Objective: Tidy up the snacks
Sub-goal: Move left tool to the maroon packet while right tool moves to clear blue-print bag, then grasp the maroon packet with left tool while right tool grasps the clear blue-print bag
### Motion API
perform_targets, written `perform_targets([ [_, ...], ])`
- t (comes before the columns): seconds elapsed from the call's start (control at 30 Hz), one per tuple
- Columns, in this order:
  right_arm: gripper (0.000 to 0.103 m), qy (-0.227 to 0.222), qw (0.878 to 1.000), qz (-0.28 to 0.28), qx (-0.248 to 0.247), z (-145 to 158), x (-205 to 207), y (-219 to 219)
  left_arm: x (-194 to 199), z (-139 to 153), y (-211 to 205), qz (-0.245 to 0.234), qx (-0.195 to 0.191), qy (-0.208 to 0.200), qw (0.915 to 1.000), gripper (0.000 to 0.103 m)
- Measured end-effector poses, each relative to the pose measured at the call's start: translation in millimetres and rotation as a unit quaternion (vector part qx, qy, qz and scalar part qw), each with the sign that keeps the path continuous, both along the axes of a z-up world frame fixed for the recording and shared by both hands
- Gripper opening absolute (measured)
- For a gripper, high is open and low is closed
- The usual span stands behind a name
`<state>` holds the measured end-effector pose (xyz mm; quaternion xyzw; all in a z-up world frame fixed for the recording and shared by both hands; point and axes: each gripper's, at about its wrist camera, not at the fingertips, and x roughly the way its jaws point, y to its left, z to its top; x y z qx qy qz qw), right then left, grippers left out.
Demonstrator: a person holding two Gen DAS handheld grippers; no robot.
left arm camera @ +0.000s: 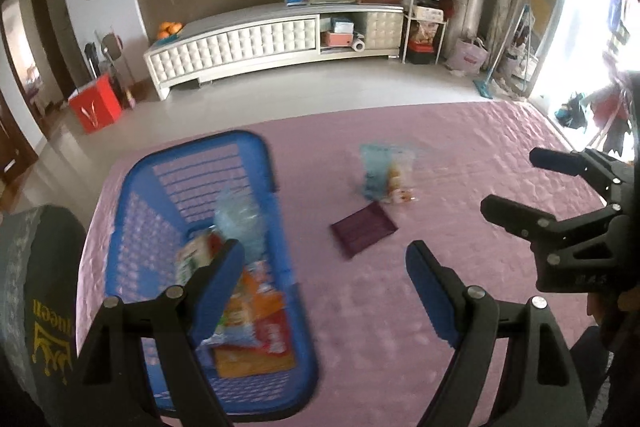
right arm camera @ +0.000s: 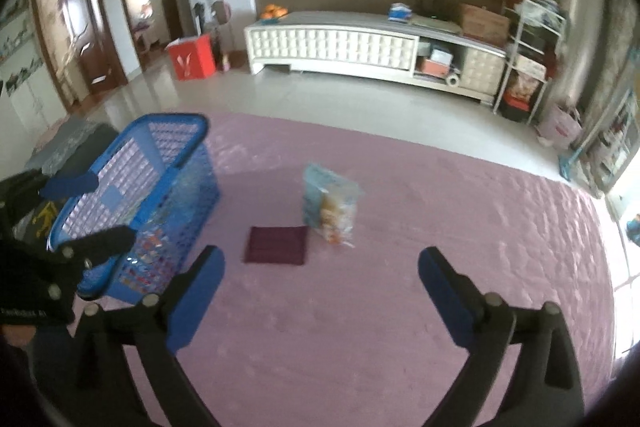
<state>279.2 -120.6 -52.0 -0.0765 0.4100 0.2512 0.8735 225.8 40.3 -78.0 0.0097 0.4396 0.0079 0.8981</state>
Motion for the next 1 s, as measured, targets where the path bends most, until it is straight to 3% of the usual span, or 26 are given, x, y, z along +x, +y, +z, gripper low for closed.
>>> perform_targets([
  [0.13, 0.103, 0.008, 1.000, -0.016, 0.008, -8, 13, -25, 17, -13, -30, -0.010, -0.012, 0.021, 0.9996, 0.084],
  [0.4, 0.103, 0.040, 0.998, -0.038, -0.010, -43, 43, -57, 50, -59, -59, 0.016, -0.026, 0.056, 0.9980, 0.084],
  [0.57, 0.103, 0.060, 0.997, -0.044, -0.016, -66, 60, -61, 74, -90, -56, 0.049, -0.049, 0.086, 0.9939, 0.084],
  [0.73, 0.103, 0.081, 0.996, -0.037, -0.013, -86, 77, -56, 93, -116, -52, 0.056, -0.043, 0.103, 0.9921, 0.084],
  [1.0, 0.103, 0.101, 0.994, -0.032, -0.016, -109, 96, -42, 114, -137, -36, 0.071, -0.045, 0.107, 0.9908, 0.084],
])
